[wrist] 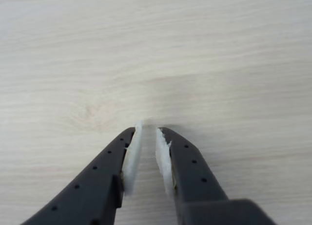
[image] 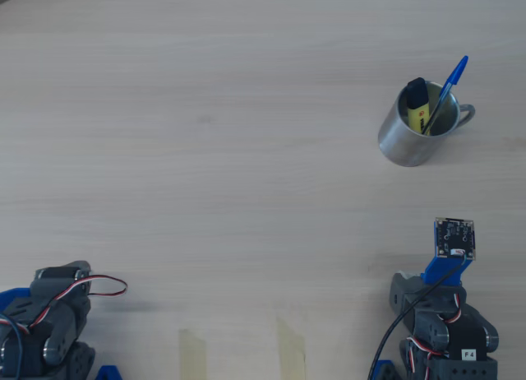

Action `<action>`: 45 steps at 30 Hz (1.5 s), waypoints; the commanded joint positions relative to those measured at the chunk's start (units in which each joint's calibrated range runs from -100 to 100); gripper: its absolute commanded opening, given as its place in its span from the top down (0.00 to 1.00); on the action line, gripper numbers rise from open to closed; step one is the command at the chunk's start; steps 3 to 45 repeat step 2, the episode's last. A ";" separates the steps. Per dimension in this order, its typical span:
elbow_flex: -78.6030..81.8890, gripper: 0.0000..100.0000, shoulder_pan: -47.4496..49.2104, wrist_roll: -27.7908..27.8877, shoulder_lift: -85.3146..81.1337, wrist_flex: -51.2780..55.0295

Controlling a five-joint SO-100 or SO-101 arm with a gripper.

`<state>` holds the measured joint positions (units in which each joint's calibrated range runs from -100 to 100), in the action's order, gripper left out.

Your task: Grab the blue pen and put it in the silver cup.

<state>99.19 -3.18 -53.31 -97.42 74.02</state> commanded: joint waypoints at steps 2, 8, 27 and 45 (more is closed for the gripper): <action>0.54 0.93 0.04 -0.06 -0.09 1.18; 0.54 0.93 0.04 -0.06 -0.09 1.18; 0.54 0.93 0.04 -0.06 -0.09 1.18; 0.54 0.93 0.04 -0.06 -0.09 1.18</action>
